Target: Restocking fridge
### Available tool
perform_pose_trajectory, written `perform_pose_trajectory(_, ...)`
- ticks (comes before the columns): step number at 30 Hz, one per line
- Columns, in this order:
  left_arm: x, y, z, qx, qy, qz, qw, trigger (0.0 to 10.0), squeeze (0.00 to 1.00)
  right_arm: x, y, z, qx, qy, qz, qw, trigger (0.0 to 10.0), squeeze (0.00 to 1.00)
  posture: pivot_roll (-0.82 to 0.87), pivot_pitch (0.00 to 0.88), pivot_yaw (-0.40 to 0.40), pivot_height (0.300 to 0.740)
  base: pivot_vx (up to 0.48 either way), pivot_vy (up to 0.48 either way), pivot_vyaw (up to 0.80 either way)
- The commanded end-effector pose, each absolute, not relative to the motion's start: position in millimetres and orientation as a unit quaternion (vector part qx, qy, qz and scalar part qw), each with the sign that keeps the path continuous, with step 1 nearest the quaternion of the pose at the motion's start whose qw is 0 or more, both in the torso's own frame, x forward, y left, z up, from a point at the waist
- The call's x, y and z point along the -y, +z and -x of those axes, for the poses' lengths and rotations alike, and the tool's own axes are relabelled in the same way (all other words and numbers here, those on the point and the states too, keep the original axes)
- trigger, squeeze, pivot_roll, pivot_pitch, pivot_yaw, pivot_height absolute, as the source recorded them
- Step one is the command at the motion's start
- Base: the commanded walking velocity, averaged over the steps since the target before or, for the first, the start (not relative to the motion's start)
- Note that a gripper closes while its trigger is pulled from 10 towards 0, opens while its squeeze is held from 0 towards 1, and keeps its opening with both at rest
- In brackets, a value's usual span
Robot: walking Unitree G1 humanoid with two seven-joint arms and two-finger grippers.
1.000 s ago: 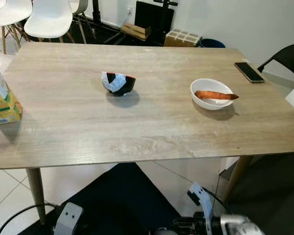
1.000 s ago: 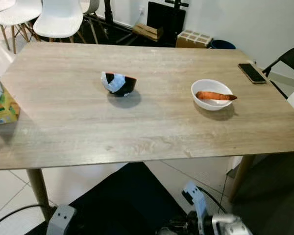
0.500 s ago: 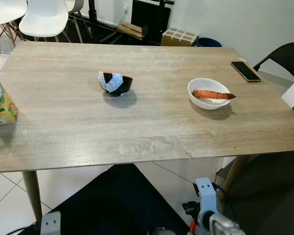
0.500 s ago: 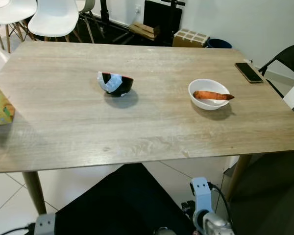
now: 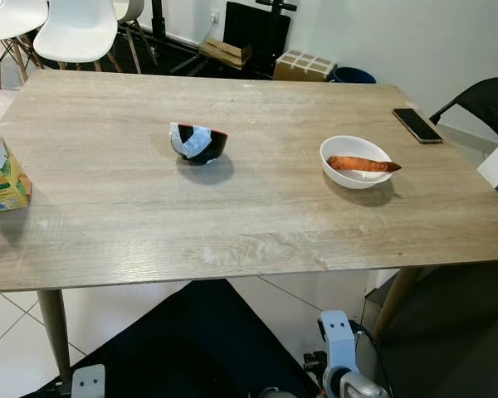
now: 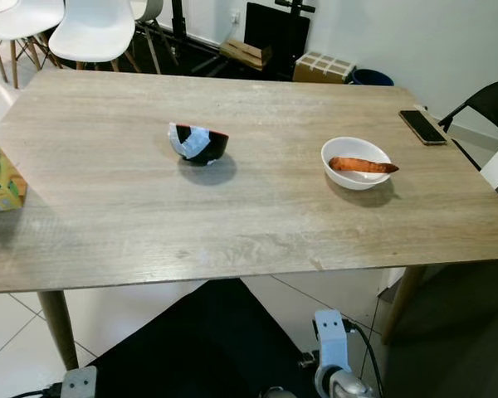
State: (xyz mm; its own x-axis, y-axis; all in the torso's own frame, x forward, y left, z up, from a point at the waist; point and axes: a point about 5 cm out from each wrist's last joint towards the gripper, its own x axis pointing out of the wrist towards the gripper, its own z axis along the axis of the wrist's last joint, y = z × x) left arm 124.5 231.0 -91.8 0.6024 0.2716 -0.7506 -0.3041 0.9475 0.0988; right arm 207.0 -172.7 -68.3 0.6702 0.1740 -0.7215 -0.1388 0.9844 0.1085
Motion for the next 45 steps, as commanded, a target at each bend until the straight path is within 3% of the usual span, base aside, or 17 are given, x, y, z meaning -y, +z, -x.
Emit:
perform_pose_trajectory(1, -219, -98, -114, -0.437, 0.155, 0.025, 0.886, 10.0, 0.0, 182, -73, -199, -0.411, 0.065, -0.017, 0.909, 10.0, 0.0, -0.04, 0.109, -0.087, 0.74, 0.0, 0.0, 0.0)
perform_pose_trajectory(29, -229, -99, -106, -0.448, 0.147, 0.02, 0.882, 10.0, 0.0, 183, -78, -189, -0.43, 0.071, -0.008, 0.9, 10.0, 0.0, -0.04, 0.126, -0.079, 0.74, 0.0, 0.25, 0.0)
perform_pose_trajectory(45, -227, -100, -102, -0.447, 0.139, 0.014, 0.884, 10.0, 0.0, 184, -72, -201, -0.41, 0.08, -0.008, 0.909, 10.0, 0.0, -0.03, 0.133, -0.077, 0.74, 0.0, 0.289, 0.0)
